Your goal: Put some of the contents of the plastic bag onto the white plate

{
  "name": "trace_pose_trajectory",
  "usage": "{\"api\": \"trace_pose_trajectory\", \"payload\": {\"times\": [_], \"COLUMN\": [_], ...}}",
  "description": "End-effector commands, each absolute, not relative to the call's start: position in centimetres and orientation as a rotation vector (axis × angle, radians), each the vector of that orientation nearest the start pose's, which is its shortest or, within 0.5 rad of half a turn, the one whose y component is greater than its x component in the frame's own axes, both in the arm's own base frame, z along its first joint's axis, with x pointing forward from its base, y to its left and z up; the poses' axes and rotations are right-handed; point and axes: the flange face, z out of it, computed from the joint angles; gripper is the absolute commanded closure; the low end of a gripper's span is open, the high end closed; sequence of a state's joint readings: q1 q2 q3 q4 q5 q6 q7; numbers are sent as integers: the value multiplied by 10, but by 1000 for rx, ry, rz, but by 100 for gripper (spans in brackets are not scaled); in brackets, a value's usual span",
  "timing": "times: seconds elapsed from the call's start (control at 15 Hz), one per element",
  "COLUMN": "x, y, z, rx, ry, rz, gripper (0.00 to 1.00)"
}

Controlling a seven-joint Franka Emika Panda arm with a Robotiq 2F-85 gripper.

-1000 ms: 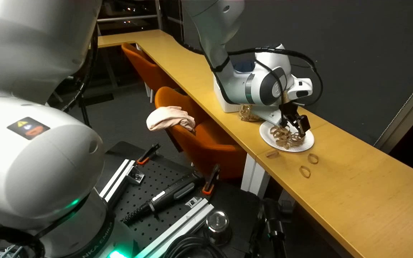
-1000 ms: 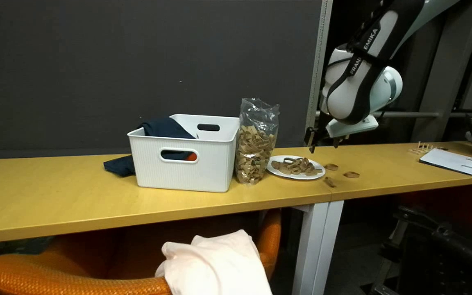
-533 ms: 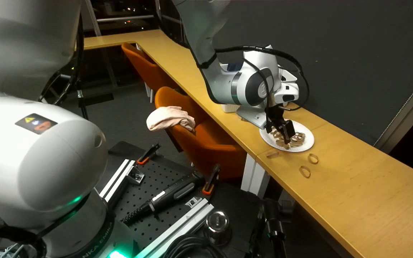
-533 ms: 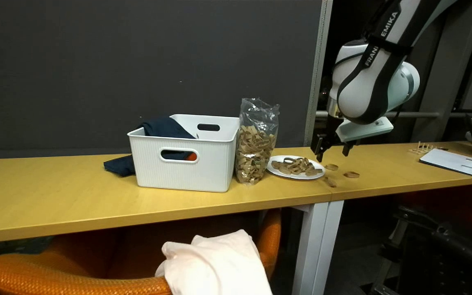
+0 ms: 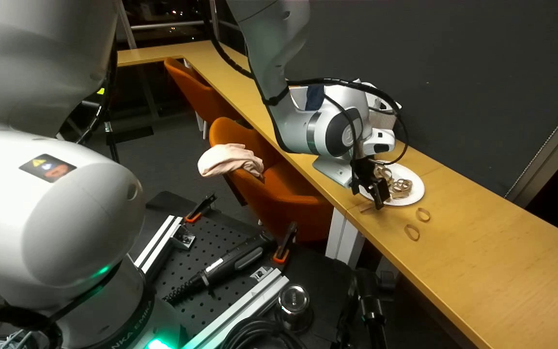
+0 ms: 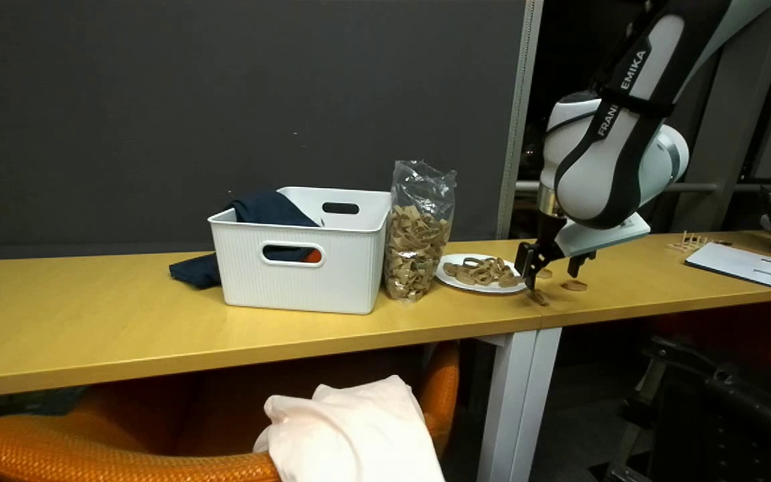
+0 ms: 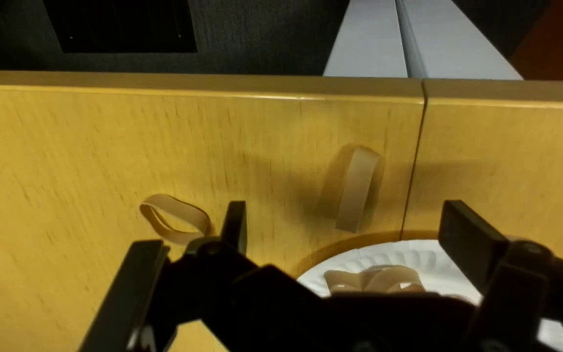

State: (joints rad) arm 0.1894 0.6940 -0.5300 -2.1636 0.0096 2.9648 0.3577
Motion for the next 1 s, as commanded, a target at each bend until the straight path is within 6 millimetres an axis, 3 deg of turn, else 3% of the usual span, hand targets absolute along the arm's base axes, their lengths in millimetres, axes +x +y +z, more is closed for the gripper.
{"api": "trace_pose_trajectory", "payload": {"times": [0.0,0.07,0.13,0.67,0.87,0.93], "x": [540,540,540,543,543,543], "y": [-203,-205,-207,-220,-222,-222], "z": [122,120,119,104,103,105], "rx": [-3288,-3289,-3288,-3284,-3284,-3284], "ry": [980,979,977,989,995,996], "rz": [-356,-360,-368,-403,-417,-421], "gripper": [0,0,20,81,99,100]}}
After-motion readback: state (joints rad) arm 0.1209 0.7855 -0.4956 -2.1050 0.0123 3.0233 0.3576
